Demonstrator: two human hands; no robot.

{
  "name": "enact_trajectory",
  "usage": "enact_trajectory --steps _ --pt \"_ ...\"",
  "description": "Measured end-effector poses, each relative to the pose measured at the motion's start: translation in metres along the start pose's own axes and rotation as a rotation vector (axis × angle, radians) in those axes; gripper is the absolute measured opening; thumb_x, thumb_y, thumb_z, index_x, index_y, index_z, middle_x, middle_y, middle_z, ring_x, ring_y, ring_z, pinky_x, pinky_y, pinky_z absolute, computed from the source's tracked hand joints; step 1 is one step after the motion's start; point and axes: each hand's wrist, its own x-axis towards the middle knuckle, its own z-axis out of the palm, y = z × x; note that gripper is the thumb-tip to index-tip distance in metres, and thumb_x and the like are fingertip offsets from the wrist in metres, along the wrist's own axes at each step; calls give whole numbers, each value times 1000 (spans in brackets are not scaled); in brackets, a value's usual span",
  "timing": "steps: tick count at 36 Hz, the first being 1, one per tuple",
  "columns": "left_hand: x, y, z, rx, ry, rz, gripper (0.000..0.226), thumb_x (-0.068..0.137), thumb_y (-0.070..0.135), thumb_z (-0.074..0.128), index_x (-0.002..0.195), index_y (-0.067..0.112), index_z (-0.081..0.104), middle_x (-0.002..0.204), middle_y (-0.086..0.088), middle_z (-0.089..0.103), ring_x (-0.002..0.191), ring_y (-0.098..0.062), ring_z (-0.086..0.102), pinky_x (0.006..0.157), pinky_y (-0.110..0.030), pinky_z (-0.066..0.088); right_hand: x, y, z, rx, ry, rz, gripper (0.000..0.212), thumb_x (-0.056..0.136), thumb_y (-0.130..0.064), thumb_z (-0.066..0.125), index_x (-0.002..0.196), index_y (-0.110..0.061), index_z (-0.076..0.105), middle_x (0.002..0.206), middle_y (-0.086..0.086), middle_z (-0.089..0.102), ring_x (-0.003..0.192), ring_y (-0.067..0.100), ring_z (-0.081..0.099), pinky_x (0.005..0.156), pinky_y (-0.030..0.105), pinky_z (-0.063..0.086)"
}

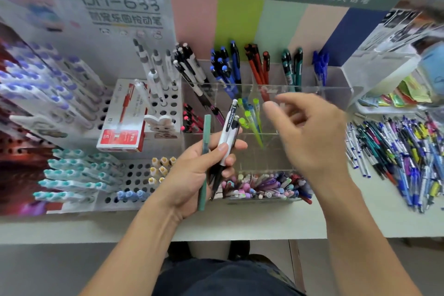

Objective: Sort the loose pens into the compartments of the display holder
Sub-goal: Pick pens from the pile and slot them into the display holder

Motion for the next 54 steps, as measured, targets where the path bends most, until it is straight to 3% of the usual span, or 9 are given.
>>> enact_trajectory --steps 5,10,15,32,37,43,46,50,54 --pt "1 1 -2 173 -30 4 21 91 14 57 104 1 67 81 0 68 63 -8 50 53 -19 45 -18 -20 33 530 -378 333 27 92 -29 75 84 -4 70 63 11 59 55 21 56 59 50 57" --pt "1 7 -14 370 45 -56 27 92 33 56 97 8 62 77 -10 63 52 -13 46 40 -20 38 -20 -18 39 722 -258 346 8 97 -9 67 101 -2 69 68 0 62 50 8 50 47 21 42" --pt "-1 6 -13 305 66 -127 30 97 37 51 105 8 59 73 -5 56 46 -7 33 36 -14 24 -16 -14 38 705 -243 288 37 97 -4 66 129 -20 57 86 16 66 54 20 55 47 29 49" --pt "4 15 -5 208 77 -52 31 94 32 58 112 11 73 91 -10 68 57 -12 43 44 -19 32 -11 -7 32 993 -264 494 13 89 -4 71 103 -3 70 74 5 71 58 9 58 54 17 49" --pt "7 25 -2 381 236 66 20 102 30 53 102 14 65 74 0 65 44 -8 34 36 -17 24 4 -21 26 940 -1 277 12 90 2 71 96 -9 72 76 3 73 59 12 61 56 20 52" --pt "3 44 -3 112 228 58 52 103 55 38 104 10 64 67 0 49 43 -6 23 35 -16 16 52 -64 17 821 218 -92 10 90 -1 74 96 -7 70 80 7 72 62 18 67 58 29 57" --pt "1 50 -3 6 199 64 49 107 46 26 97 10 58 66 -3 47 47 -9 23 38 -20 12 78 -76 35 513 170 -211 8 87 -11 77 93 -13 72 79 -2 73 67 18 71 63 40 60" --pt "1 53 -2 -52 182 58 33 107 27 27 91 12 52 68 0 46 51 -9 28 39 -19 20 89 -85 62 73 -68 -270 10 86 -19 79 95 -17 77 87 -8 74 78 7 66 78 25 57" --pt "3 51 0 -46 198 106 30 108 25 32 92 12 53 68 0 49 51 -9 34 40 -19 27 82 -91 77 -225 -178 -323 15 88 -23 74 102 -19 78 98 4 76 93 27 67 84 38 55"
